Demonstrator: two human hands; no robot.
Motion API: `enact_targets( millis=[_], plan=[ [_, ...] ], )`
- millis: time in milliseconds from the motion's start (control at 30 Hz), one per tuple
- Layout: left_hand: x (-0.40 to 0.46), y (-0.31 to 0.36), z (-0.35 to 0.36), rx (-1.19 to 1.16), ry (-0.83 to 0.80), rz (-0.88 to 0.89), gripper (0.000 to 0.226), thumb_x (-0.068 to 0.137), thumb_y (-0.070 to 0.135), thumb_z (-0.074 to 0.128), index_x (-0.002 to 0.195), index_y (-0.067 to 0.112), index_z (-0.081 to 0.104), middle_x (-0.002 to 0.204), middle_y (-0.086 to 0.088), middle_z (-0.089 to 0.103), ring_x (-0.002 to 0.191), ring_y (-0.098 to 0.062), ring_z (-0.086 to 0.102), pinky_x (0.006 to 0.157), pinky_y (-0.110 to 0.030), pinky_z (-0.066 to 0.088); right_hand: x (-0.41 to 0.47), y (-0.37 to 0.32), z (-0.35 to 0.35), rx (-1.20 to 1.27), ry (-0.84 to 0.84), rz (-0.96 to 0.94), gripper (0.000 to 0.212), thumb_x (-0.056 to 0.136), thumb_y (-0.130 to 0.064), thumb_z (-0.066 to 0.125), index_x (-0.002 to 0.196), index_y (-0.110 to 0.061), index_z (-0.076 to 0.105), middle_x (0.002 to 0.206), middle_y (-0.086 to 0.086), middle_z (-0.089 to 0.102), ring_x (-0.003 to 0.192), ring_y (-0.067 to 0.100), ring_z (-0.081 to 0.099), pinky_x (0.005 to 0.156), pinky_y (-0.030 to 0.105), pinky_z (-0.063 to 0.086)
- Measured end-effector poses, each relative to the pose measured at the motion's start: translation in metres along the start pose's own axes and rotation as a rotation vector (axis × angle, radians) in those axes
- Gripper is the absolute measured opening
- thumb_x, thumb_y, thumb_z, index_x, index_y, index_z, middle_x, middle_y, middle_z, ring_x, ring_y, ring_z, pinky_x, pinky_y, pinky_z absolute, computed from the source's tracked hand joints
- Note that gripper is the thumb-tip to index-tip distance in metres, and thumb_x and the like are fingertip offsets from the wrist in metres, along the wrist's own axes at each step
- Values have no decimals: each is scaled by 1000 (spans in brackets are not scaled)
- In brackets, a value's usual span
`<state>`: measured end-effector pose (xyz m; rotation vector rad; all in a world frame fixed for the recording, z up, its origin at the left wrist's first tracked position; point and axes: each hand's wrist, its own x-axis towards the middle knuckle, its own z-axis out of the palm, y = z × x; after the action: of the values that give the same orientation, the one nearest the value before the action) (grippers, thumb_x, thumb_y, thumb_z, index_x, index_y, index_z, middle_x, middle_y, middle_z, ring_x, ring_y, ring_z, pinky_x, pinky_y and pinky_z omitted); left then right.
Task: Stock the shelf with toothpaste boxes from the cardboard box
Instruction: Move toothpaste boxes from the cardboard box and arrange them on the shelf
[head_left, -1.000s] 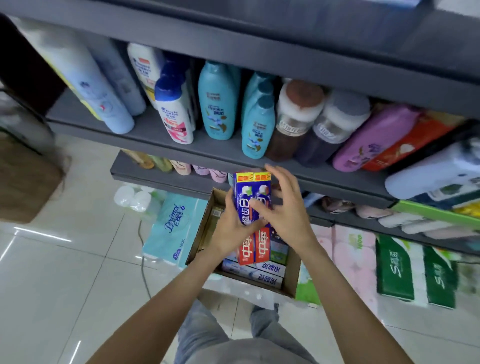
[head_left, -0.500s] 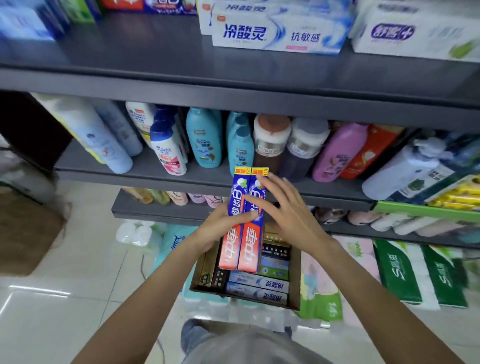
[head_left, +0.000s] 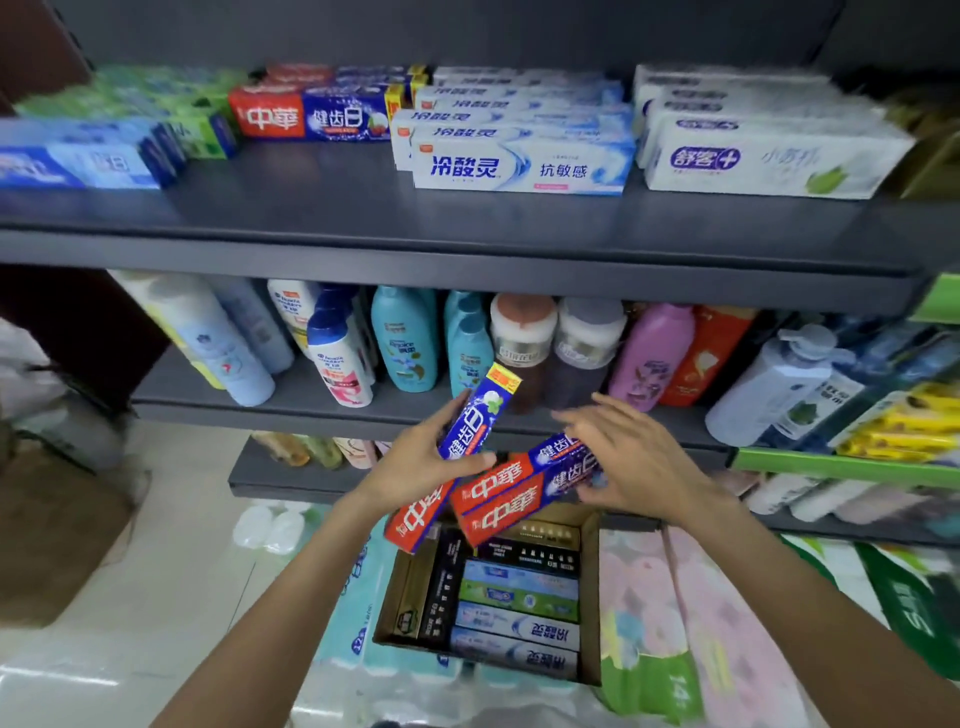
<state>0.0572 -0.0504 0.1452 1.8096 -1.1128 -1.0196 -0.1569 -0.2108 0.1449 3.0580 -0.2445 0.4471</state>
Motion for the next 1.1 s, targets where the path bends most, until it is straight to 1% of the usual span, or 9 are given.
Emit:
enact_targets(
  millis=[100, 200, 333, 467, 567, 667, 767, 900, 1100],
  plan=[
    [-4, 5, -18, 29, 141, 83, 86, 61, 59, 75, 136, 34, 41, 107, 5, 65, 87, -11, 68, 80, -31, 54, -22, 18, -27, -4, 33, 154, 50, 63, -51, 57, 98, -15, 51, 91, 3, 66, 81, 23, 65, 76, 28, 38],
    [-9, 27, -29, 66, 196, 155, 80, 56, 67, 72, 128, 42, 47, 101, 7, 63, 74, -6, 66, 69, -27, 52, -36, 38, -60, 24, 162, 217, 57, 72, -57, 53, 117, -22, 48, 100, 2, 65, 89, 19, 59, 78, 27, 40],
    [-12, 71, -18, 270, 150, 269, 44, 66, 70, 62, 107, 62, 48, 90, 19, 62, 71, 2, 60, 67, -23, 48, -41, 64, -107, 64, 322, 275, 66, 78, -64, 50, 134, -30, 43, 107, 3, 60, 95, 17, 56, 74, 28, 48],
    [-5, 103, -7, 449, 115, 272, 43, 85, 51, 58, 121, 43, 37, 99, 11, 64, 81, 1, 60, 76, -19, 46, -24, 83, -150, -72, 326, 272, 68, 78, -65, 46, 139, -34, 40, 100, 3, 60, 89, 24, 60, 68, 32, 50],
    [-4, 119, -16, 551, 88, 298, 54, 78, 61, 52, 121, 34, 33, 105, 10, 65, 85, -7, 61, 80, -29, 49, 4, 87, -171, -90, 303, 242, 67, 81, -66, 47, 140, -36, 39, 102, 4, 58, 90, 27, 57, 71, 35, 46],
    [-13, 135, -39, 679, 79, 389, 54, 75, 57, 55, 118, 32, 38, 105, 16, 65, 79, -6, 58, 73, -26, 47, 46, 79, -184, -116, 303, 172, 60, 86, -52, 55, 141, -35, 38, 107, 8, 56, 94, 30, 53, 76, 38, 41],
    [-25, 142, -72, 819, 195, 492, 51, 77, 54, 55, 120, 33, 40, 106, 23, 60, 82, -2, 56, 65, -17, 41, 103, 60, -190, -137, 312, 106, 55, 88, -35, 62, 139, -32, 43, 110, 15, 56, 97, 35, 52, 80, 43, 39],
    [-36, 134, -125, 971, 495, 648, 55, 82, 49, 54, 131, 27, 39, 119, 7, 63, 96, -7, 56, 70, -17, 39, 195, 28, -195, -207, 299, 75, 53, 92, -34, 56, 141, -35, 38, 118, 13, 54, 105, 35, 50, 85, 44, 36],
    [-54, 115, -210, 1042, 681, 585, 57, 83, 52, 47, 134, 28, 43, 115, 9, 64, 94, -9, 57, 64, -22, 43, 329, -10, -200, -42, 229, 168, 42, 87, -27, 62, 126, -30, 47, 117, 8, 60, 109, 31, 53, 92, 41, 35]
  ],
)
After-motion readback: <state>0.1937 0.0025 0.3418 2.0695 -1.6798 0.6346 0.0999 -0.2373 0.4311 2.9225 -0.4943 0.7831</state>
